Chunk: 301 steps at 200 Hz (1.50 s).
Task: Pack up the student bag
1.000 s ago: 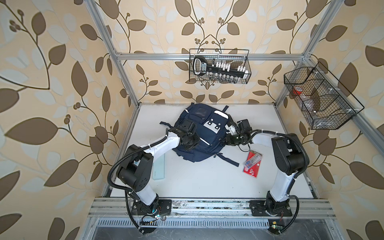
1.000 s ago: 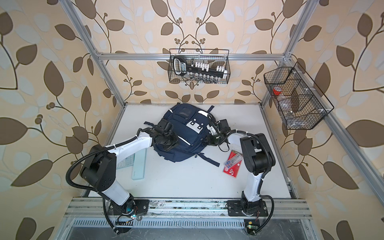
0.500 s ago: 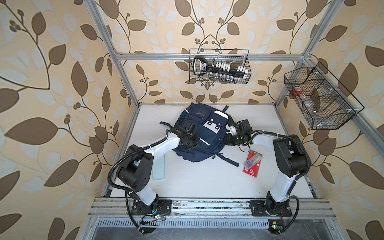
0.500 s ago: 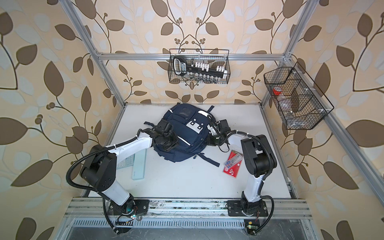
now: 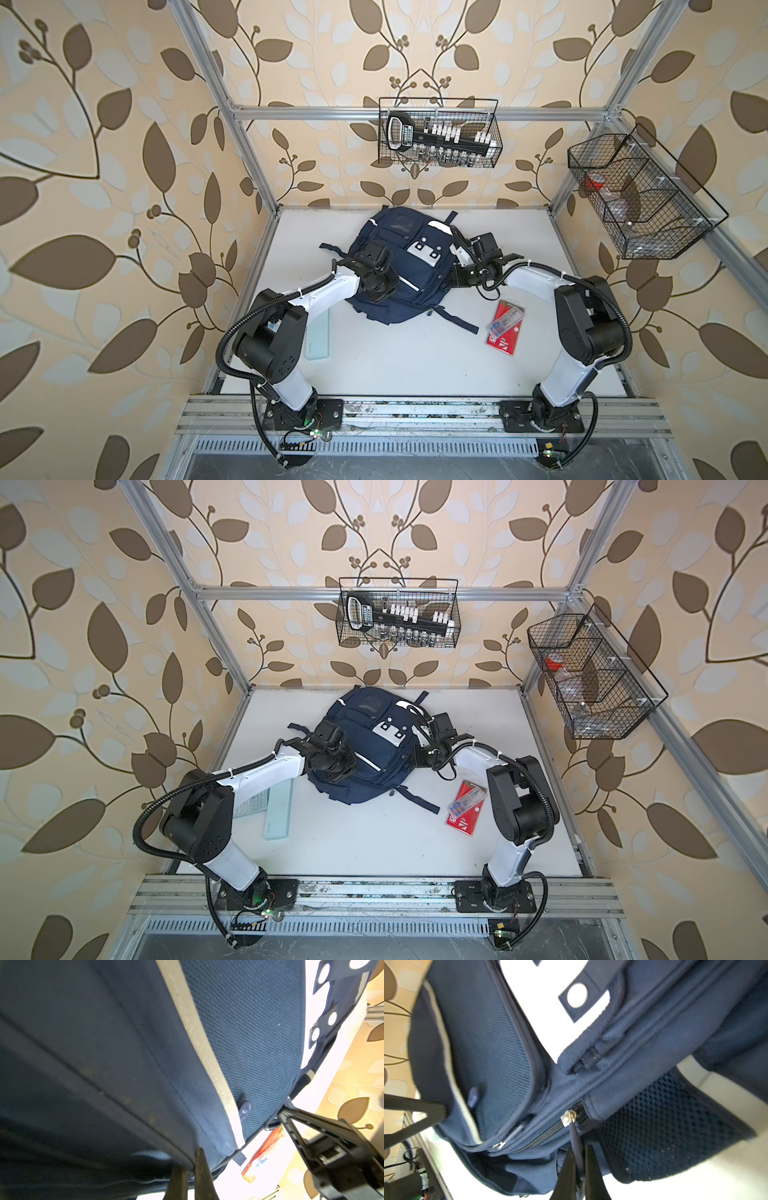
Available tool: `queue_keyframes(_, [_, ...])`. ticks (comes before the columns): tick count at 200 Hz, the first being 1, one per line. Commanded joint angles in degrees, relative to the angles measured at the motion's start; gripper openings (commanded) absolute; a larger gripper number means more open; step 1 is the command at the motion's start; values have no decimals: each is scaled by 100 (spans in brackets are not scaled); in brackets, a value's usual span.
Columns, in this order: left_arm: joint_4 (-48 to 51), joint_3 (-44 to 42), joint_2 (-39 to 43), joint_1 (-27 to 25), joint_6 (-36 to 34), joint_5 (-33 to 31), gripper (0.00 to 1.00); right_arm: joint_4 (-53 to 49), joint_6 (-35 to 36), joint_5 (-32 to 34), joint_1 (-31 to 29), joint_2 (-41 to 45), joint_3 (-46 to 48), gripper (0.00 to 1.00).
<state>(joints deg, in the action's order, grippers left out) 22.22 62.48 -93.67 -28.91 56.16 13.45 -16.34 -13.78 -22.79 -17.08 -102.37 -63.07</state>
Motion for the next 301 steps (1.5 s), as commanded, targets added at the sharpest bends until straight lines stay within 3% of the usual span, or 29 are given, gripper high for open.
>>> queue_keyframes(1, [12, -43, 162, -7, -176, -27, 0, -108, 139, 194, -32, -261, -226, 7])
queue_keyframes(20, [20, -43, 147, -1, -197, -10, 0, -89, 143, 212, -32, -356, -313, 24])
queue_keyframes(75, [22, -43, 122, 12, -211, 4, 0, -191, 204, 195, -39, -404, -515, 25])
queue_keyframes(111, [4, -49, 94, 14, -220, 12, 0, -443, 357, 464, -105, -350, -661, 14])
queue_keyframes(136, [-6, -58, 72, 11, -220, 26, 0, -531, 389, 546, -179, -298, -686, 0])
queue_keyframes(168, [-24, -95, 107, 11, -211, 20, 0, -574, 287, 880, -387, -44, -558, 0])
queue_keyframes(207, [-24, -96, 138, 33, -118, 38, 0, -244, -12, 2544, -1267, 1034, 219, 0])
queue_keyframes(237, [-204, -71, 70, 76, 126, 247, 0, 396, -116, 3394, -2186, 2071, 1236, 0])
queue_keyframes(267, [-707, -112, -20, 37, 565, 617, 0, 736, -242, 3511, -2987, 2388, 1721, 0])
queue_keyframes(301, [-1231, -260, 94, 0, 1102, 734, 0, 922, -353, 3333, -3681, 1880, 1670, 0])
